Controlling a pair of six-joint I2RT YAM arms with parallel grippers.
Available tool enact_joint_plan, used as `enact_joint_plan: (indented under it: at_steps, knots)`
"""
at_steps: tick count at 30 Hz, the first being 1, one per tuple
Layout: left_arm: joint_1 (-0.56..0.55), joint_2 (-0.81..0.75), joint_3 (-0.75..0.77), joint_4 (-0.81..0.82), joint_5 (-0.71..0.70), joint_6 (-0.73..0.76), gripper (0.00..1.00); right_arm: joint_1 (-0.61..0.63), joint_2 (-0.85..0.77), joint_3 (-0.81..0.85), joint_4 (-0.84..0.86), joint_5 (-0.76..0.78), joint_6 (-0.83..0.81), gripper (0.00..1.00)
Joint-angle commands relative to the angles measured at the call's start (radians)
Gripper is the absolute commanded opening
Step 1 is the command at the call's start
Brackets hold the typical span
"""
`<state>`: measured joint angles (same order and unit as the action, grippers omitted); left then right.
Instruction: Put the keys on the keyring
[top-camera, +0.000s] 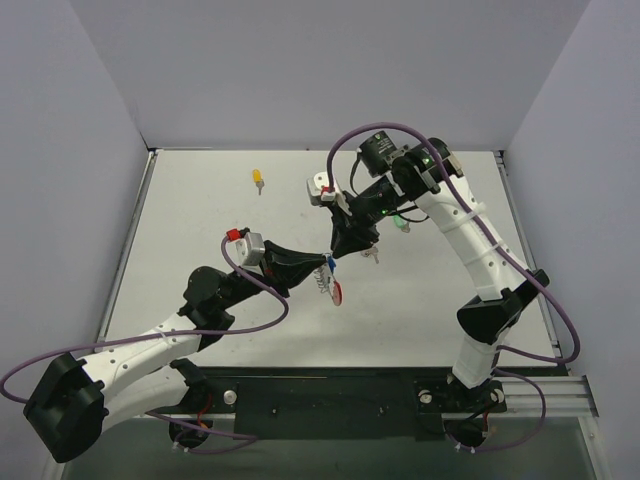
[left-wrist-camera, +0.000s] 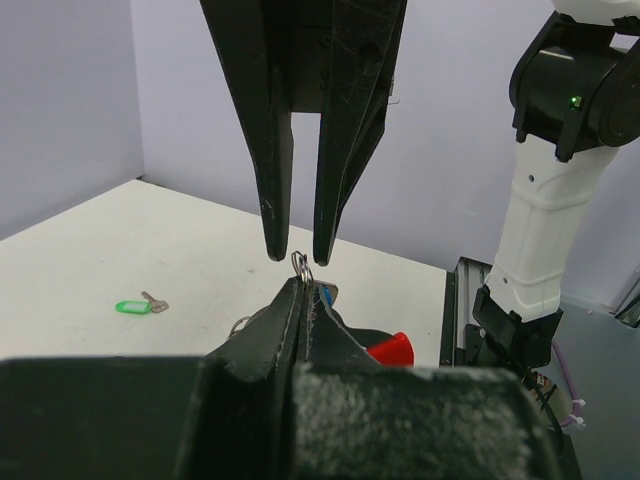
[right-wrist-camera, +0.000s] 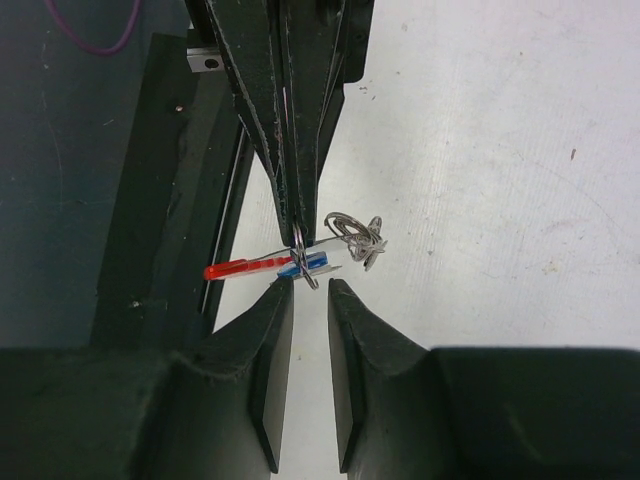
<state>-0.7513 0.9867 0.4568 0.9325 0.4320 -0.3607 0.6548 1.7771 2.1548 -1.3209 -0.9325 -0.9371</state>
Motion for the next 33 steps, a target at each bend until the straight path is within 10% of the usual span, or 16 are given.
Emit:
enact_joint_plan:
  at_steps: [1,13,33]
  knots:
    - [0.006,-0.006,0.025,0.080,0.011,-0.012,0.00,0.009,0.004,0.017,-0.109,-0.046,-0.039,0.17]
    - [0.012,-0.022,0.017,0.066,-0.007,-0.004,0.00,0.014,-0.002,0.017,-0.141,-0.045,-0.072,0.00]
    - [0.018,-0.039,-0.018,0.147,-0.104,-0.046,0.00,0.025,-0.030,-0.056,-0.101,-0.011,-0.046,0.00]
